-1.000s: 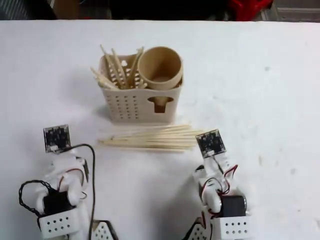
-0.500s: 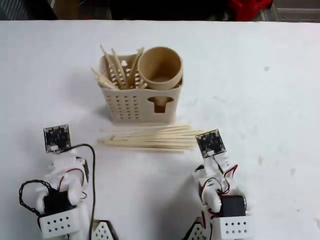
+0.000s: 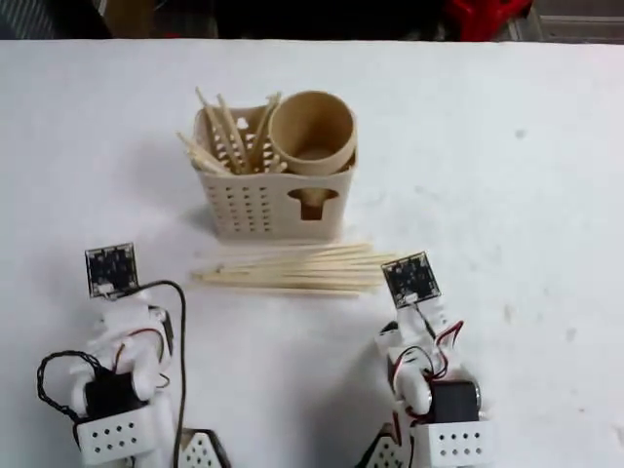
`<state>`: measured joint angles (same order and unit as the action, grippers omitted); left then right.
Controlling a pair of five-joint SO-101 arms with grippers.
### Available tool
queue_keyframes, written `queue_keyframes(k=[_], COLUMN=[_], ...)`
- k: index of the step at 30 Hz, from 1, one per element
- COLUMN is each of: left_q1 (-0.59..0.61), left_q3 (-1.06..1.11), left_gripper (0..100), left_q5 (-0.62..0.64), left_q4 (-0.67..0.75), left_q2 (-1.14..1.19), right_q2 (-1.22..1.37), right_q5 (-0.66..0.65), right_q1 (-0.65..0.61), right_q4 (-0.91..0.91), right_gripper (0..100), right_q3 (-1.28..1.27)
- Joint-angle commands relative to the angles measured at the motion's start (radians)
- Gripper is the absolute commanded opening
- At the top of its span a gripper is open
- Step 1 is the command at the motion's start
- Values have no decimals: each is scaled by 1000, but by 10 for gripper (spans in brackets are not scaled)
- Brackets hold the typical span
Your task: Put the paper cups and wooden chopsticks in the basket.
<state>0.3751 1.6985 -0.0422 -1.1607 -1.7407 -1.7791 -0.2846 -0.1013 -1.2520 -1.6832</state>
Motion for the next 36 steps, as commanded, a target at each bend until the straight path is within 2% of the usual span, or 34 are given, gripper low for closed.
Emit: queue_keyframes(k=[1,29,36], left_q1=[4,4,4], left_q3=[-2,-2,-3], left_gripper=[77,77,77], left_q5=[9,8,8], left_q4=[-3,-6,-57], left_q2=[-10,-12,-13], right_q2=[-5,-4,-5], right_q5=[-11,-9,-8], right_q1=[1,-1,1], right_q4=[-2,2,-7], right_gripper=[50,50,50], right_q3=[-8,-8,-8])
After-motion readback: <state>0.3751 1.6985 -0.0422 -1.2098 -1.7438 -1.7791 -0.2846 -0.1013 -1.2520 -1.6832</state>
